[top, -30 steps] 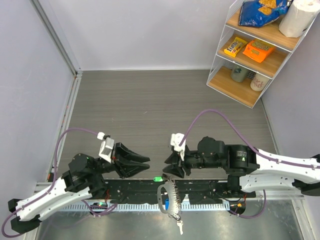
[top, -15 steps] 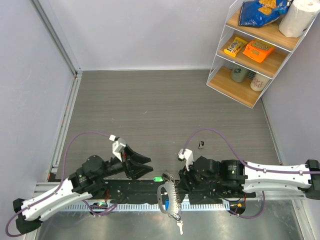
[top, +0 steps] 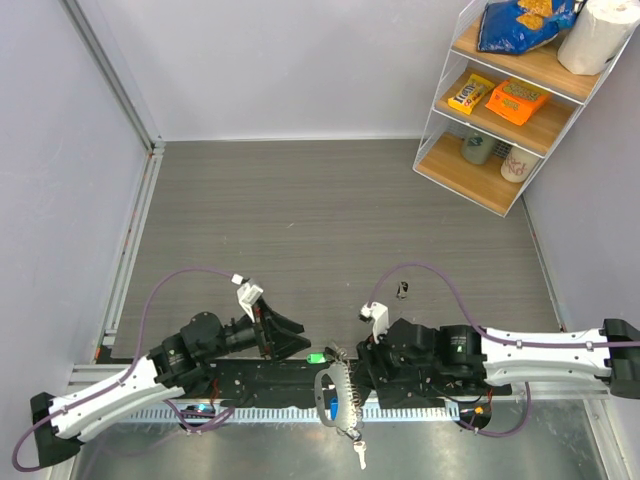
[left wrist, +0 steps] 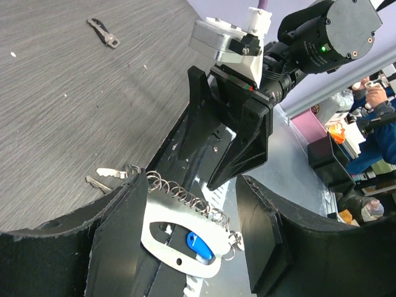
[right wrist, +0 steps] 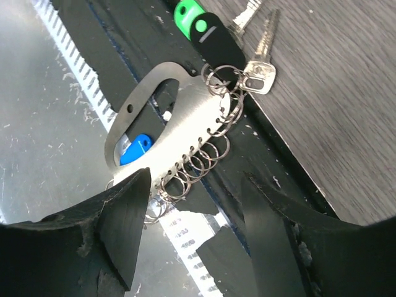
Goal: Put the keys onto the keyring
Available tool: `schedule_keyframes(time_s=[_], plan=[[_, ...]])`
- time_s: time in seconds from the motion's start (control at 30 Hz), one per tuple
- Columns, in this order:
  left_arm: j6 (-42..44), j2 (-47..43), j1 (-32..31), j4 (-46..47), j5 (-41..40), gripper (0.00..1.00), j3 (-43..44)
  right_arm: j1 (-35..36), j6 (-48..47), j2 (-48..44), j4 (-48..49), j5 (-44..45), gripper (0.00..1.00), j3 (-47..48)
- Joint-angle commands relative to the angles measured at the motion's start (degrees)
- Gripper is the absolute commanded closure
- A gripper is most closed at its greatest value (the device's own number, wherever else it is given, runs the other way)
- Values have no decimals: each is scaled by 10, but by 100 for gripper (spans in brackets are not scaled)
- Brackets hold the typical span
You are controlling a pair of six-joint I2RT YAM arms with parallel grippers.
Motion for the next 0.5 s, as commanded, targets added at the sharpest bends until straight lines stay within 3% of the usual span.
schedule_keyframes(time_s=[0.0, 0.47], plan=[[-21, 10, 0, 24, -10, 36, -10, -7, 51, 6, 53, 42, 34, -20], [-34, 38, 0, 41, -19, 36, -26, -25, 62, 42, 101, 58, 37, -27]])
